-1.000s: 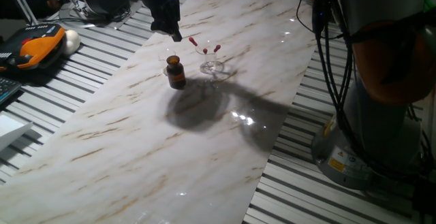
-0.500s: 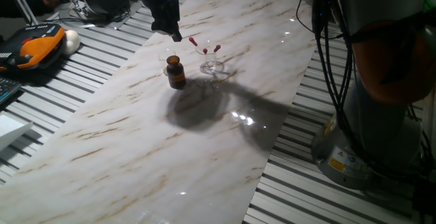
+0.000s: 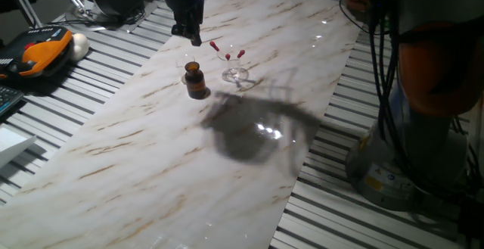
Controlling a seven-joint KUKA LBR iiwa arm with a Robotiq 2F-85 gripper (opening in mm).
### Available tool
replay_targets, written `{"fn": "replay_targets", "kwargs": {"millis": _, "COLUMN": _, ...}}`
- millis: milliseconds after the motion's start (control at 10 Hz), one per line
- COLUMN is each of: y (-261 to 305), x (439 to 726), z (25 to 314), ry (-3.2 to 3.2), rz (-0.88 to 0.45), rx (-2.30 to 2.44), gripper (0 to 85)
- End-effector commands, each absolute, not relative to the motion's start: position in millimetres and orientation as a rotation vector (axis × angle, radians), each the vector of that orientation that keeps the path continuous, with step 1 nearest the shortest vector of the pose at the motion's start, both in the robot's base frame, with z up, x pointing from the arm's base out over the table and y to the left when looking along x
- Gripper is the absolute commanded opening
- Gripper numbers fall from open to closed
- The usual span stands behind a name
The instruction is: Transfer liquid using a dropper
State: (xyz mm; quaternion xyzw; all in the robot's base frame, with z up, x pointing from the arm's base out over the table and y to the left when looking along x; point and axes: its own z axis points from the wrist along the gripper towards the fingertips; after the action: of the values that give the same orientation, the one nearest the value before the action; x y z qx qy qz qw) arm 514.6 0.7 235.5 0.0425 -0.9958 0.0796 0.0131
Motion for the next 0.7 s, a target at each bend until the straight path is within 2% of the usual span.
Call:
{"fn": "replay_targets", "kwargs": {"millis": 0, "y": 1, "x": 515, "z": 236, "ry": -3.103, "rz": 0.269, "rx": 0.122, "gripper": 0.0}}
{"fn": "replay_targets", "kwargs": {"millis": 100, "y": 1, "x": 515, "z": 236, "ry": -3.099, "rz": 0.309, "rx": 0.08, "gripper": 0.0}}
{"fn": "replay_targets", "kwargs": {"millis": 200, "y": 1, "x": 515, "z": 236, "ry": -3.088, "rz": 0.399, "rx": 0.074, "gripper": 17.0}}
{"fn": "replay_targets", "kwargs": {"millis": 300, "y": -4, "x": 518, "z": 231, "ry": -3.095, "rz": 0.42, "rx": 0.083, "gripper": 17.0}}
{"fn": "replay_targets", "kwargs": {"millis": 400, "y": -14, "x": 522, "z": 221, "ry": -3.097, "rz": 0.423, "rx": 0.103, "gripper": 34.0}}
{"fn": "replay_targets", "kwargs": {"millis": 600, "y": -38, "x": 531, "z": 195, "ry": -3.117, "rz": 0.346, "rx": 0.15, "gripper": 34.0}}
